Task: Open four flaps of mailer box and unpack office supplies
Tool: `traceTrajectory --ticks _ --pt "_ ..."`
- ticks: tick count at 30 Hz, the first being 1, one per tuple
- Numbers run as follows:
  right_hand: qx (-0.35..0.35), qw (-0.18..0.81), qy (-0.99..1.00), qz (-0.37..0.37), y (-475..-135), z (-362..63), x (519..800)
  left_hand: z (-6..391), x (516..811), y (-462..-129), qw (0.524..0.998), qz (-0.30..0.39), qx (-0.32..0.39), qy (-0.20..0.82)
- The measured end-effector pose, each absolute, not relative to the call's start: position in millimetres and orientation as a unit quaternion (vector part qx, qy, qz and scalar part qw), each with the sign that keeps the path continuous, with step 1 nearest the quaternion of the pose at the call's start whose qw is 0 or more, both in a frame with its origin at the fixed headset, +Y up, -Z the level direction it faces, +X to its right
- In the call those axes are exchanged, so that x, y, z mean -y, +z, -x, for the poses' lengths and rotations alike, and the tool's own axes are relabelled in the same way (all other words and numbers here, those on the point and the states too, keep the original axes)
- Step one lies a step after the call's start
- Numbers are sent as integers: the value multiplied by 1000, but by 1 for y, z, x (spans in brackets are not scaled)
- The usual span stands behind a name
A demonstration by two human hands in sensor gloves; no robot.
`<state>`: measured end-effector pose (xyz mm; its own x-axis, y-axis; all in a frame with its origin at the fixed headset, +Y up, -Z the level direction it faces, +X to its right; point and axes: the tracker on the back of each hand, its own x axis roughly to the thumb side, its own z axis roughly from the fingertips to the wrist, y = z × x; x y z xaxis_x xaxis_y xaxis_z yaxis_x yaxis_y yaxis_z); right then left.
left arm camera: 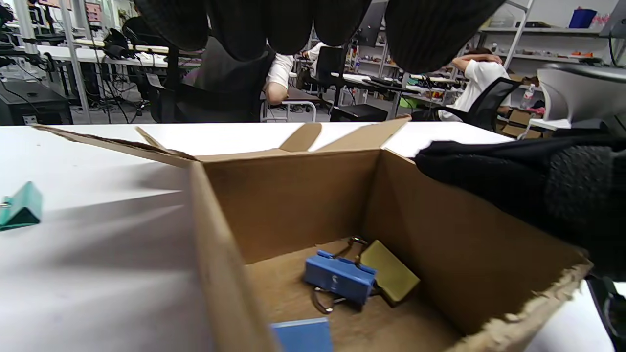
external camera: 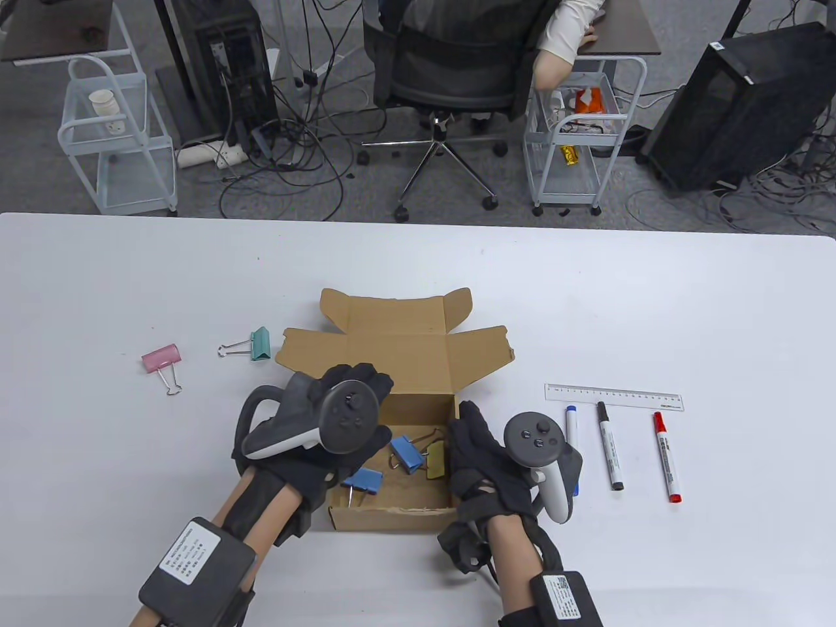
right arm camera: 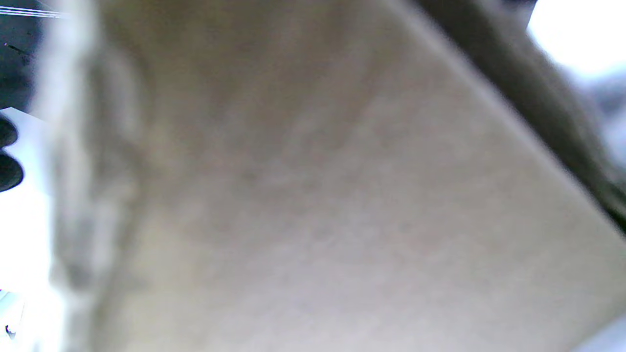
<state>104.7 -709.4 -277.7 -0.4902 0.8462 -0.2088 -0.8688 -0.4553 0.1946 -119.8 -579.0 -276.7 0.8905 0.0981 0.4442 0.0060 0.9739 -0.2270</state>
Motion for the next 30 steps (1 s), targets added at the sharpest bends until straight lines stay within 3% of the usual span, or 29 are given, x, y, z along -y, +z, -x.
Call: traceTrajectory --ticks 10,14,25,30 --pt "-138 505 851 40 -278 -105 710 74 620 -291 950 205 235 -26" --pt "-138 505 851 40 -278 -105 710 59 644 -297 931 294 209 -55" --pt "-137 504 852 41 -278 -105 711 32 701 -311 905 372 176 -106" --pt "-137 505 851 42 -278 -105 712 31 704 -314 912 365 159 -97"
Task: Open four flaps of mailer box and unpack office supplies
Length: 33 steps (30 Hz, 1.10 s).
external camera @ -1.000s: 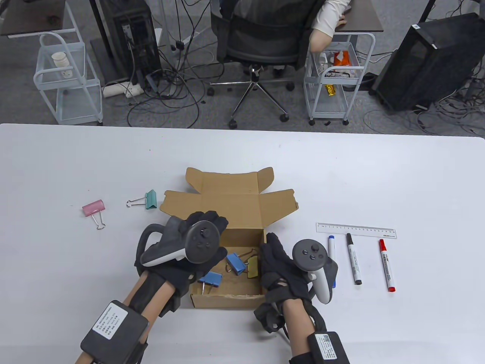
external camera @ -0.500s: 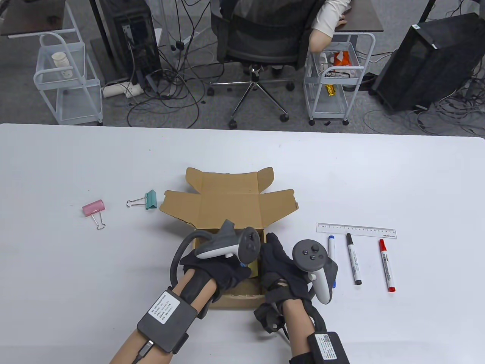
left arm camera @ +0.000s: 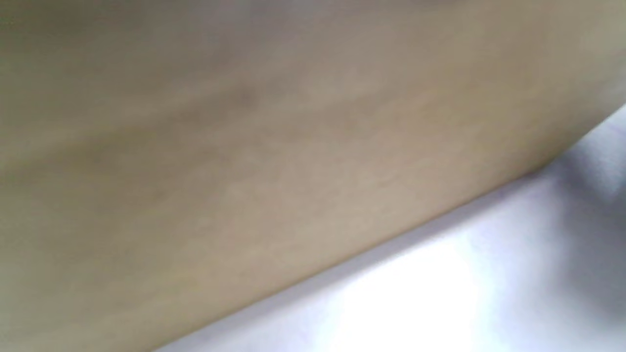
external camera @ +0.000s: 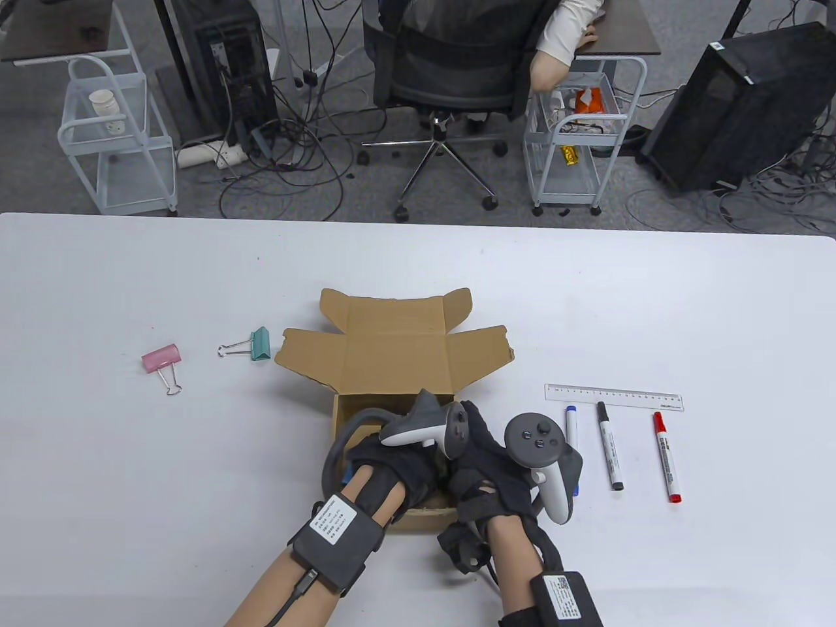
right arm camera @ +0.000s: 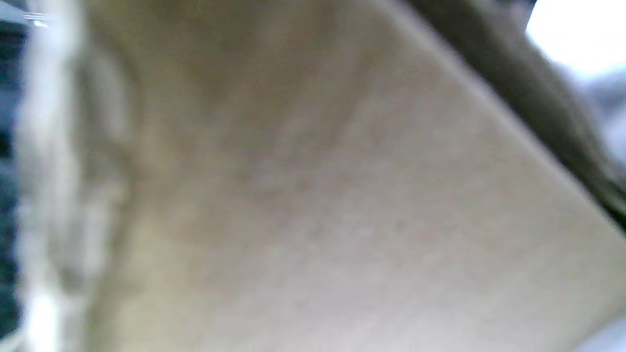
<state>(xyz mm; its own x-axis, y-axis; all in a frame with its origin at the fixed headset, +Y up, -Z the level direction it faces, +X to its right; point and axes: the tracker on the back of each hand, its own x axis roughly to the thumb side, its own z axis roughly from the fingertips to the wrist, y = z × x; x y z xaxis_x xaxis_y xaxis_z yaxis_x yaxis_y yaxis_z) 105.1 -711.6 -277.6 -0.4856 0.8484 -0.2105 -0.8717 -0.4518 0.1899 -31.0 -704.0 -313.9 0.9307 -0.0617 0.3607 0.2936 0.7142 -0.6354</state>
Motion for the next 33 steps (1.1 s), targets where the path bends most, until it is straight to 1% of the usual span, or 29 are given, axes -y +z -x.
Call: traceTrajectory --ticks 11,15,18,26,30,33 --pt "-136 503 852 44 -278 -105 712 32 704 -315 912 368 150 -97" --pt "-137 504 852 44 -278 -105 712 31 698 -312 921 339 157 -107" --pt "-138 502 853 44 -278 -105 711 30 689 -308 922 320 187 -115" --pt "-138 500 854 43 -279 -105 712 48 648 -298 931 281 209 -103" --pt "-137 499 855 44 -279 -105 712 66 615 -288 938 253 227 -71" --pt "-136 498 856 43 -279 -105 712 89 589 -283 946 232 223 -46"
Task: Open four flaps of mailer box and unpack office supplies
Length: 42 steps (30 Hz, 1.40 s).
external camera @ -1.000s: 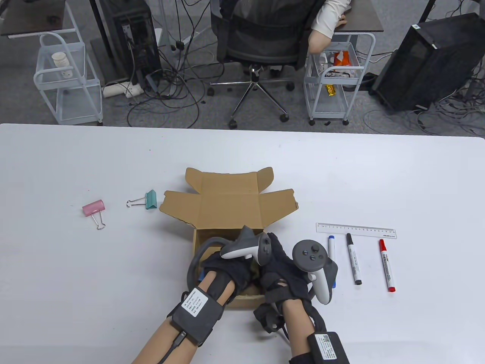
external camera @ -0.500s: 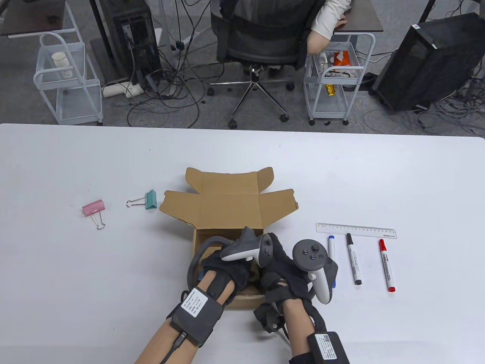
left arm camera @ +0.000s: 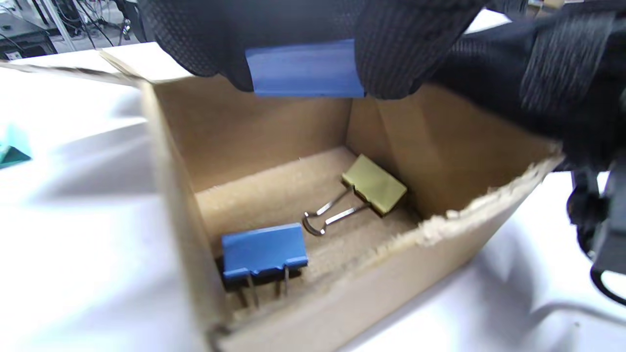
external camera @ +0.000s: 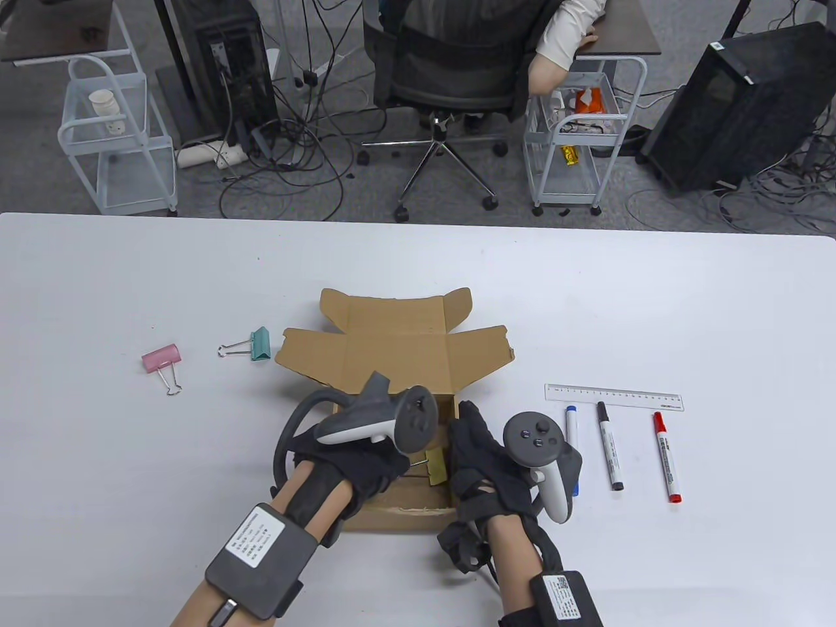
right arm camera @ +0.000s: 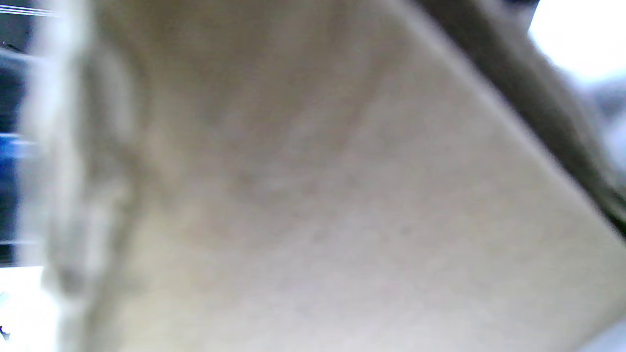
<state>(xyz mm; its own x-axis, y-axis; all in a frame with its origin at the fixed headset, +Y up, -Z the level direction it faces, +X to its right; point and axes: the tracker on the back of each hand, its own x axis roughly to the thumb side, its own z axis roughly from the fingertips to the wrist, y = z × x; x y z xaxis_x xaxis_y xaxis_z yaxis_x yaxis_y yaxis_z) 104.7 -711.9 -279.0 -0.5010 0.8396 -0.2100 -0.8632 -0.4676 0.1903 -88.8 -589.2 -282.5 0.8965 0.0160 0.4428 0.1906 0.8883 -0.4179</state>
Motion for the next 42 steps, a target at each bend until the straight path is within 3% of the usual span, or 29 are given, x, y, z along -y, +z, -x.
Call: traceTrajectory --ticks 6,14,21,27,35,42 --pt "-137 499 855 44 -279 -105 712 159 551 -279 966 193 167 -25" --pt "-136 498 855 45 -279 -105 712 274 547 -285 985 167 46 -8" --pt "-134 497 856 47 -279 -105 712 380 587 -304 982 163 -89 12" --pt "-133 491 859 47 -279 -105 712 437 628 -324 971 170 -162 50" --pt "-135 495 857 49 -278 -105 712 470 677 -353 958 185 -201 82" --pt "-134 492 859 49 -278 -106 712 475 705 -370 952 210 -219 41"
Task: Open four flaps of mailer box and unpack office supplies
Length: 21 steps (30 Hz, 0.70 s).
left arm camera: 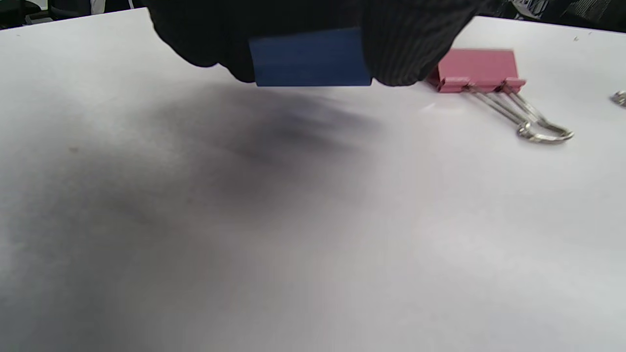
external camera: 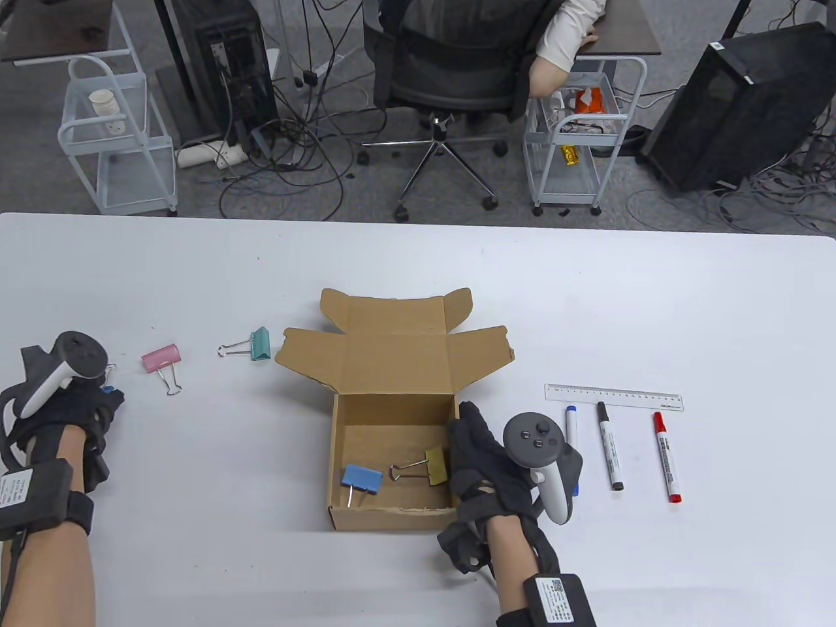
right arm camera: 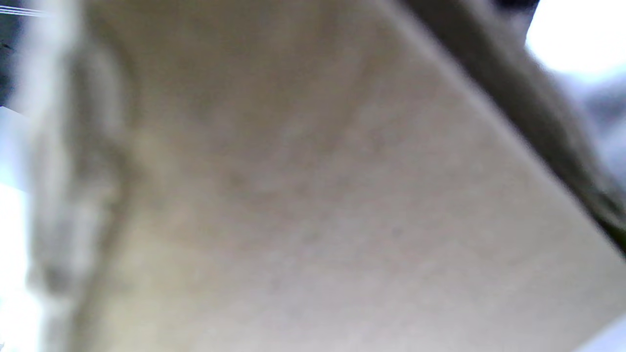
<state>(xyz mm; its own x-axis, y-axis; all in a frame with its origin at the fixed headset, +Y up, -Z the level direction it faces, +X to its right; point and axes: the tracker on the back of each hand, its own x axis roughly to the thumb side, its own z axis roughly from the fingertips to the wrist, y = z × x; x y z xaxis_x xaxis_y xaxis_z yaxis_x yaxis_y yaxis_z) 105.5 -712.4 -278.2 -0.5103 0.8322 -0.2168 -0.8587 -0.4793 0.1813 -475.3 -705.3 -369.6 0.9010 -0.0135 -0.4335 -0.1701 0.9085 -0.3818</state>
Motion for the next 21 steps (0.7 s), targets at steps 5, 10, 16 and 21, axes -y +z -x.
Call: traceTrajectory --ticks 5,10,16,21 --pt "-134 492 859 50 -278 -105 713 476 718 -373 951 210 -225 21" --pt "-133 491 860 50 -278 -105 713 472 718 -373 952 217 -216 18" --pt "-133 491 860 50 -278 -105 713 467 718 -370 956 210 -204 19" --pt "-133 491 860 49 -278 -105 713 465 717 -365 959 203 -197 17"
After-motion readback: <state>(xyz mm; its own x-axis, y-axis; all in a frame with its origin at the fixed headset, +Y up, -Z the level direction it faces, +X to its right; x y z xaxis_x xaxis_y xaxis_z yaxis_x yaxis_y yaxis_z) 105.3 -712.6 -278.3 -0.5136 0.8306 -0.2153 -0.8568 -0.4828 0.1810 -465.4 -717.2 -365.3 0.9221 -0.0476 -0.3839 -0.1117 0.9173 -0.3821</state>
